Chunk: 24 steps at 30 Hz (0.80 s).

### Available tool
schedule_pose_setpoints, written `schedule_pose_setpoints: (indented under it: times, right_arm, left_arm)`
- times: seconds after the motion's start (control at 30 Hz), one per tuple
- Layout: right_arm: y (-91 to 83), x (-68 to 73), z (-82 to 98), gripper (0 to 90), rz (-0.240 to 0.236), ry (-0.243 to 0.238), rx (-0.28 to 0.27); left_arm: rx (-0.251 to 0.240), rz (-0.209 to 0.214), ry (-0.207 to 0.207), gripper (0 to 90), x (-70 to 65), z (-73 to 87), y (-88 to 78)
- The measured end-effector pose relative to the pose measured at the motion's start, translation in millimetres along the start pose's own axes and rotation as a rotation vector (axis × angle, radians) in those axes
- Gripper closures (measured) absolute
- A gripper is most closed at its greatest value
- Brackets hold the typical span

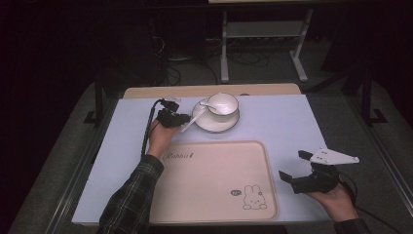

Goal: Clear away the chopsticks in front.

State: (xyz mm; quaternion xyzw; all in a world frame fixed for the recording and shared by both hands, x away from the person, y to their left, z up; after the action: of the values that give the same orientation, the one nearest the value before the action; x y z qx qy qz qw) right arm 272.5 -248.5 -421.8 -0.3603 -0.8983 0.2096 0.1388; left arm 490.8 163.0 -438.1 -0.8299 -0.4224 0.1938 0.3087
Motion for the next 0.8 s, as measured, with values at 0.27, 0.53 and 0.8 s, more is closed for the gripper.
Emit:
schedule_pose_setpoints:
  times: [0.27,0.53,0.8]
  right_arm:
    - [-0.3,0.3,-0.1,0.0,0.000,-0.001,0.000]
    - [0.0,0.4,-0.1,0.0,0.000,-0.001,0.001]
    - [0.0,0.1,0.1,0.0,0.001,-0.001,0.002]
  left_arm:
    - [-0.011,0.012,-0.011,79.2,-2.8,0.4,-0.4]
    - [0.000,0.019,0.006,79.2,-7.6,0.9,1.7]
    - [0.033,0.013,0.009,79.6,-8.0,7.4,7.8]
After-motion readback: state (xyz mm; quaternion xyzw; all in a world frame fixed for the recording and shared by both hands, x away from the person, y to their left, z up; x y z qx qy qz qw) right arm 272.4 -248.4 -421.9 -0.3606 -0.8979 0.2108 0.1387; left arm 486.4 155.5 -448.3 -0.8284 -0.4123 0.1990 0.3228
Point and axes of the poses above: each handheld gripper's, and its own axes: y roughly forward along the jaws, z roughly out of its underside, x roughly to its left, the point moved 3 cm from there along y, roughly forward along the jaws, and after that the axes turned 5 degrees about -z, right-handed, at the moved point
